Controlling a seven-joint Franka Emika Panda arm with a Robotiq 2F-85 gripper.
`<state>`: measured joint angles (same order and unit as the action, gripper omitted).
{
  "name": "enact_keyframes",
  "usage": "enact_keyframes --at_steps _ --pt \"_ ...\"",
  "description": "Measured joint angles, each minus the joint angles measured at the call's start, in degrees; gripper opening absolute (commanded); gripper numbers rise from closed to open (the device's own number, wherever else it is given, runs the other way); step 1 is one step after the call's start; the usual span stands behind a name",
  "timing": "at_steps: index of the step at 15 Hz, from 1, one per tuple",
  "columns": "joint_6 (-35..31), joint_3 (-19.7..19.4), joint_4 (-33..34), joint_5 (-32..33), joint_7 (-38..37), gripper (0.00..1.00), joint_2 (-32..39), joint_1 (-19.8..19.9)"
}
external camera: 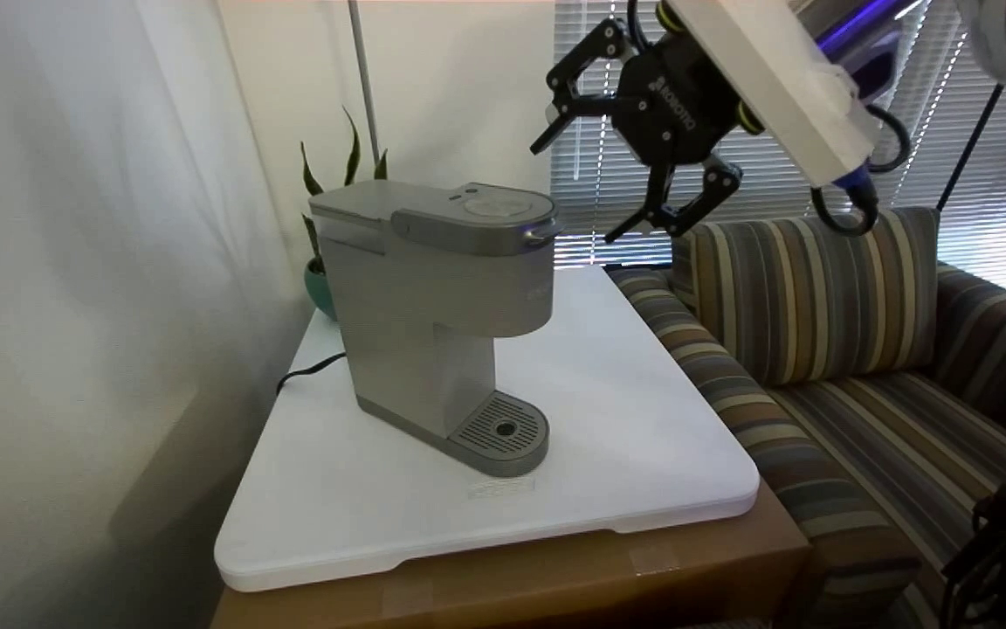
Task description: Open the grey coffee maker
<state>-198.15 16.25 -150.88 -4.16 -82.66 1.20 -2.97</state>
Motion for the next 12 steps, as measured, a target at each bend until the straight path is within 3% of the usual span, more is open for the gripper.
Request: enact_keyframes --at_steps 10,11,12 --pt "0.13 0.84 0.18 6.94 -8.56 1.0 1.56 -0.19" --pt "0.13 0.84 0.19 7.46 -9.18 0.98 1.86 -0.18" --pt "0.13 0.83 0.18 7.74 -9.45 0.81 2.2 -0.11"
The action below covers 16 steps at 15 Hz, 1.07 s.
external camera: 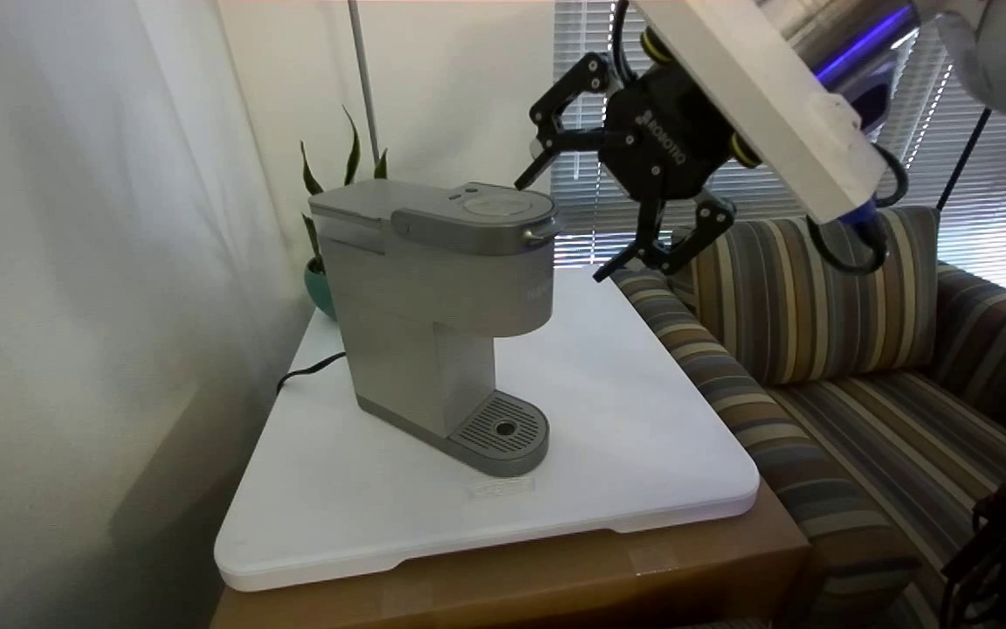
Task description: Open the grey coffee maker
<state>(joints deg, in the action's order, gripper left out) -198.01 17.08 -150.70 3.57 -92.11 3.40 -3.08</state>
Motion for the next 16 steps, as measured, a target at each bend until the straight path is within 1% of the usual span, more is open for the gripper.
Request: enact_keyframes --at_steps 2,4,5,6,10,11,13,14,15,16 --pt "0.03 -0.27 -0.05 0.04 -0.04 0.69 0.32 0.28" --pt "0.04 -0.83 -0.19 0.04 -0.04 0.67 0.33 0.65" --pt "0.03 -1.19 -0.24 0.04 -0.04 0.48 0.33 0.8" --pt "0.03 -1.58 -0.27 0.04 -0.04 0.51 0.32 0.88" --pt "0.03 -2.53 -0.32 0.03 -0.04 0.41 0.3 1.12" --pt "0.02 -2.54 -0.32 0.03 -0.04 0.44 0.23 1.14" --pt "0.02 -2.48 -0.32 0.05 -0.06 0.44 0.01 1.12" --pt "0.02 -2.44 -0.31 0.05 -0.07 0.42 -0.08 1.08" --pt "0.02 -2.44 -0.3 0.04 -0.07 0.34 -0.15 1.02" --pt "0.01 -2.43 -0.28 0.03 -0.07 0.17 -0.19 0.97"
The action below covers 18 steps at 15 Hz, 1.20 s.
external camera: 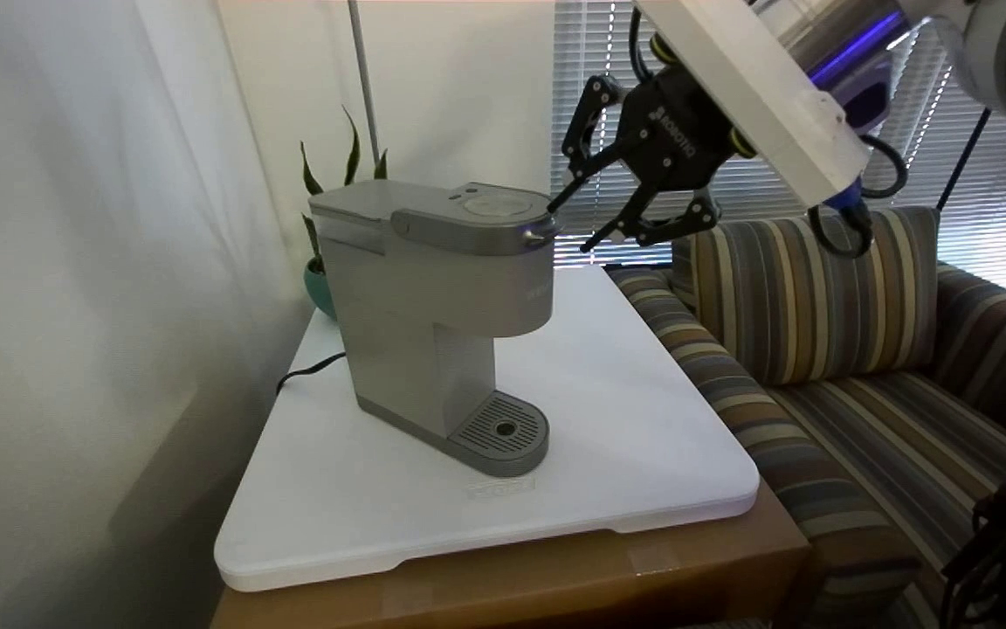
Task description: Open the grey coffee maker
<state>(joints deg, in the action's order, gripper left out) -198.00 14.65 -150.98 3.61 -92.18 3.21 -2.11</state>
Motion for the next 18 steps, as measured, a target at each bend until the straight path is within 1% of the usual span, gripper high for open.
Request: enact_keyframes --at_steps 1,3,4,10,11,12,13,18 --pt "0.0 0.03 0.02 0.0 0.0 0.16 -0.01 -0.02" --pt "-0.01 0.07 0.05 0.0 0.0 0.02 -0.01 -0.07" --pt "-0.01 0.08 0.05 0.0 0.0 0.0 -0.01 -0.09" --pt "-0.02 0.08 0.12 -0.01 -0.02 0.01 -0.02 -0.23" --pt "-0.02 0.08 0.12 -0.01 -0.02 0.26 -0.02 -0.23" --pt "-0.02 0.08 0.12 -0.03 -0.02 0.27 -0.02 -0.24" --pt "-0.02 0.08 0.12 -0.12 -0.02 0.33 -0.02 -0.24" --pt "-0.02 0.08 0.12 -0.86 -0.01 0.68 -0.09 -0.24"
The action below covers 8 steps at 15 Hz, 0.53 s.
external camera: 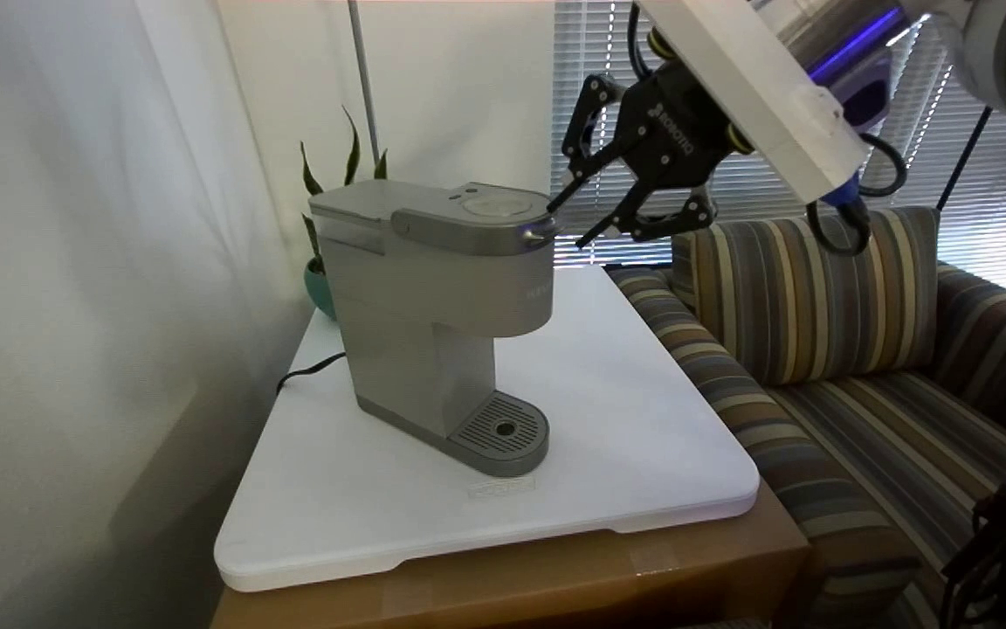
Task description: Open the grey coffee maker
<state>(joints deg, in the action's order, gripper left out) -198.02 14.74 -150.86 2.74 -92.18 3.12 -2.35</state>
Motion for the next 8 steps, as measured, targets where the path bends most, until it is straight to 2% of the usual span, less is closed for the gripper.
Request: enact_keyframes --at_steps 4,8 --pt "-0.01 0.0 0.0 -1.4 0.21 0.97 -0.63 -0.16" --pt "-0.01 0.0 0.03 -3.12 0.86 1.0 -1.61 -0.78"
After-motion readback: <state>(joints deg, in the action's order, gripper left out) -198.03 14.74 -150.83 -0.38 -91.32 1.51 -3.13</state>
